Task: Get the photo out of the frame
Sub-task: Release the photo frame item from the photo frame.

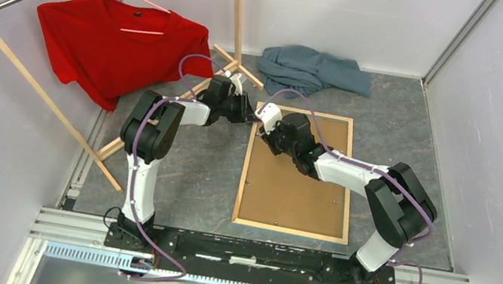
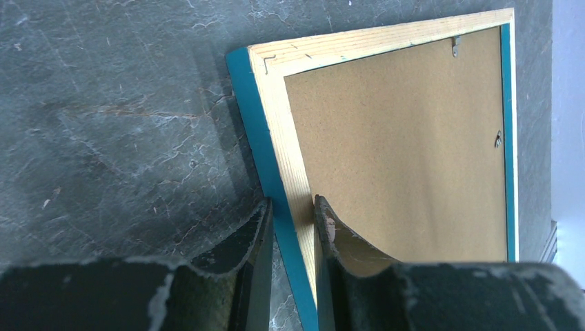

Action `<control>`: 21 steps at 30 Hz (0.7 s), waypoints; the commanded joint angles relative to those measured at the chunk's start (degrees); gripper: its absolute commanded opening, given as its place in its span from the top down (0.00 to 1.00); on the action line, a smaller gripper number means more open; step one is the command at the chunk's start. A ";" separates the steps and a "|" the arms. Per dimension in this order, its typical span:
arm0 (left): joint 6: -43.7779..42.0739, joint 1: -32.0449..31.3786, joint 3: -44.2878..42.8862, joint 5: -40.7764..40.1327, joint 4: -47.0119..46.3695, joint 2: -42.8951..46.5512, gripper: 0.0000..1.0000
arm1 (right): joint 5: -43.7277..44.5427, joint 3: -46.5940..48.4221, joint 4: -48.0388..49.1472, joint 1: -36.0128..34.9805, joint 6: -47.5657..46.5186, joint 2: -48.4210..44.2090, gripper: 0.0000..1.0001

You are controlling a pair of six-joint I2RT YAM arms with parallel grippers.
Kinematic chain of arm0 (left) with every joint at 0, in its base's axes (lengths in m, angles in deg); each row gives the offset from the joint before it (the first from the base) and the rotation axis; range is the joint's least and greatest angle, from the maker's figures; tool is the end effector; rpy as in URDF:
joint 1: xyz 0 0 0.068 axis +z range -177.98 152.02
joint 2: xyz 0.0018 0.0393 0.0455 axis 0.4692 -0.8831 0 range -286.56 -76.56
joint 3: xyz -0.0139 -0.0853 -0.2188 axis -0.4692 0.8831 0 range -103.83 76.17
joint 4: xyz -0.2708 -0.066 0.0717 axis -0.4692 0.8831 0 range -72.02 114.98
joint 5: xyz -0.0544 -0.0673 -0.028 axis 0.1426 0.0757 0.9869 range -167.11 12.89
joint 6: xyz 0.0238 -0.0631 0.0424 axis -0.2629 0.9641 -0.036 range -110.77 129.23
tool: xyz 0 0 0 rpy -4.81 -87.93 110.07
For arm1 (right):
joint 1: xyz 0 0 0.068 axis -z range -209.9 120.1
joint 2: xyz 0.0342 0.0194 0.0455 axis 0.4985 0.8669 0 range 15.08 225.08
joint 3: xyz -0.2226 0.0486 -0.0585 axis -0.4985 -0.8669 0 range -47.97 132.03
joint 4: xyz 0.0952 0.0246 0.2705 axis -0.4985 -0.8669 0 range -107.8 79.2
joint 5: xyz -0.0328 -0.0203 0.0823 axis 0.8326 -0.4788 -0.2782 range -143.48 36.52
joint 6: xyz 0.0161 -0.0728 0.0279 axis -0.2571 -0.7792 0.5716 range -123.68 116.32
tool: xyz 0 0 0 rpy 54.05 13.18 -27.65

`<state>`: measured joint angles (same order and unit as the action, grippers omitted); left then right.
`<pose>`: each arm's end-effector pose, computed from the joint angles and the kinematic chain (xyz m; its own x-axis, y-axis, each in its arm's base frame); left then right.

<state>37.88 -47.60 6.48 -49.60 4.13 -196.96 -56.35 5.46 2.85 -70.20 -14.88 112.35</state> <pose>0.4237 -0.1847 0.0534 -0.8055 -0.1643 -0.5693 0.2959 0.7208 -0.6268 0.3105 0.2677 0.1192 -0.2444 -0.4615 -0.8528 -0.7405 0.6566 -0.1431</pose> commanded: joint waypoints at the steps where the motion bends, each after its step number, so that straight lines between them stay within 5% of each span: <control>1: 1.68 -0.42 0.78 1.19 2.33 -2.67 0.75 | 4.39 -1.22 -1.87 -0.98 -3.43 0.03 1.00; 21: 1.68 -0.42 0.87 1.17 2.33 -2.65 0.77 | 9.92 -0.45 -2.48 -3.83 -6.64 1.46 1.00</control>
<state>37.88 -47.60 6.48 -49.60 4.13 -196.96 -49.25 5.39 2.81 -74.26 -20.70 112.44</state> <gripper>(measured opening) 0.306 0.236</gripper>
